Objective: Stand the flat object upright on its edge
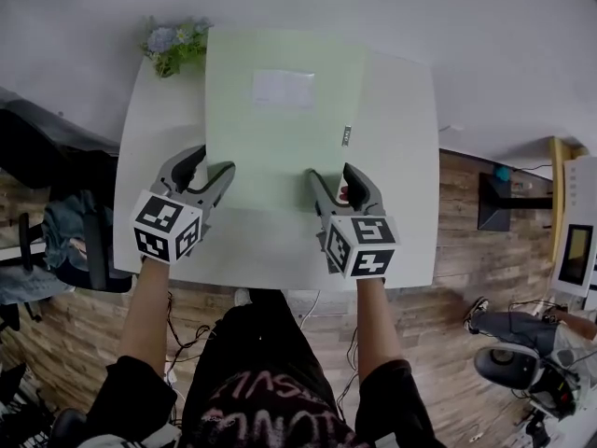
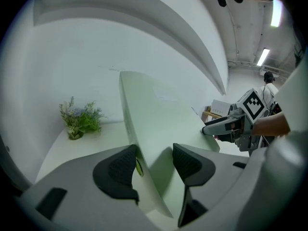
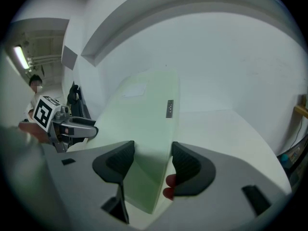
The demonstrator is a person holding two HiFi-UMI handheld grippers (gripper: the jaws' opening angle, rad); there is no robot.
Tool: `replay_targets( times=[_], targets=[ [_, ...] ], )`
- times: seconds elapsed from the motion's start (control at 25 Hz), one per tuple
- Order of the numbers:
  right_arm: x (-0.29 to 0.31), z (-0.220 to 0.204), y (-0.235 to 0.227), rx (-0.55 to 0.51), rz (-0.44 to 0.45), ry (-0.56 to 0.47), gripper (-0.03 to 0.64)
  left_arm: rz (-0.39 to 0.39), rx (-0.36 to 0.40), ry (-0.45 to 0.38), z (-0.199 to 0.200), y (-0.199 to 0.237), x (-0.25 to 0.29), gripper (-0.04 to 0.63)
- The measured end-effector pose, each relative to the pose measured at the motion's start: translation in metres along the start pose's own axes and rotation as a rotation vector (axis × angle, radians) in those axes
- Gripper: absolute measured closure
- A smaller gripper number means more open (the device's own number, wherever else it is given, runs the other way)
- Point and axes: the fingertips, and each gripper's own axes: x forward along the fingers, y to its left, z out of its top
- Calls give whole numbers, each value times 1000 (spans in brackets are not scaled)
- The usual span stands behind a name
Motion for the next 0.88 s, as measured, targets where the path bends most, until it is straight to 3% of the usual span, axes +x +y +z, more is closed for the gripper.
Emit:
replay_targets(
  times=[0.88],
  targets=[
    [-58,-22,29,-124,-83,-276,367,108,202,-261,-16,-37,-51,350]
  ],
)
